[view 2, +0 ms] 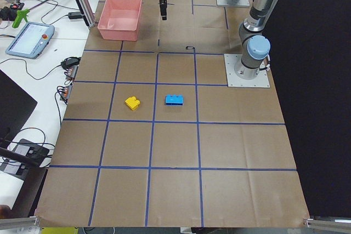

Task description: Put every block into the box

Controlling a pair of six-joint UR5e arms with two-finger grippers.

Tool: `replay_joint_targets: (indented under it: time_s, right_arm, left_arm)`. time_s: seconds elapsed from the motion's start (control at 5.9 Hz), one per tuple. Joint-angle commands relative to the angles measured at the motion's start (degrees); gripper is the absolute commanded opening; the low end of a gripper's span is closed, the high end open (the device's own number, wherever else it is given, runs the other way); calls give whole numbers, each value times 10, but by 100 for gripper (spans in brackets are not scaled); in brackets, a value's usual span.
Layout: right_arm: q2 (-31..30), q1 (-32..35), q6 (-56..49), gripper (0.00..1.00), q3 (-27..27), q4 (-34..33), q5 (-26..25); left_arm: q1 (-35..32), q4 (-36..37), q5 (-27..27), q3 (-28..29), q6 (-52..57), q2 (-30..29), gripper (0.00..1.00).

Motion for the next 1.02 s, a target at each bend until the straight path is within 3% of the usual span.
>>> replay_joint_targets:
  time_s: [0.0, 0.51, 0.68, 0.85]
  right_arm:
    - [0, 0, 0, 99, -2, -2, -1]
    - [2, 0, -2, 100, -2, -1, -3]
    - [3, 0, -2, 100, -1, -2, -4]
    - [2, 0, -3, 100, 2, -2, -4]
  left_arm:
    - [0, 1, 3, -2, 1, -1, 100]
    - [11, 33, 0, -9, 17, 3, 99]
    - [45, 58, 5, -19, 57, 4, 99]
    - [124, 63, 3, -23, 101, 3, 99]
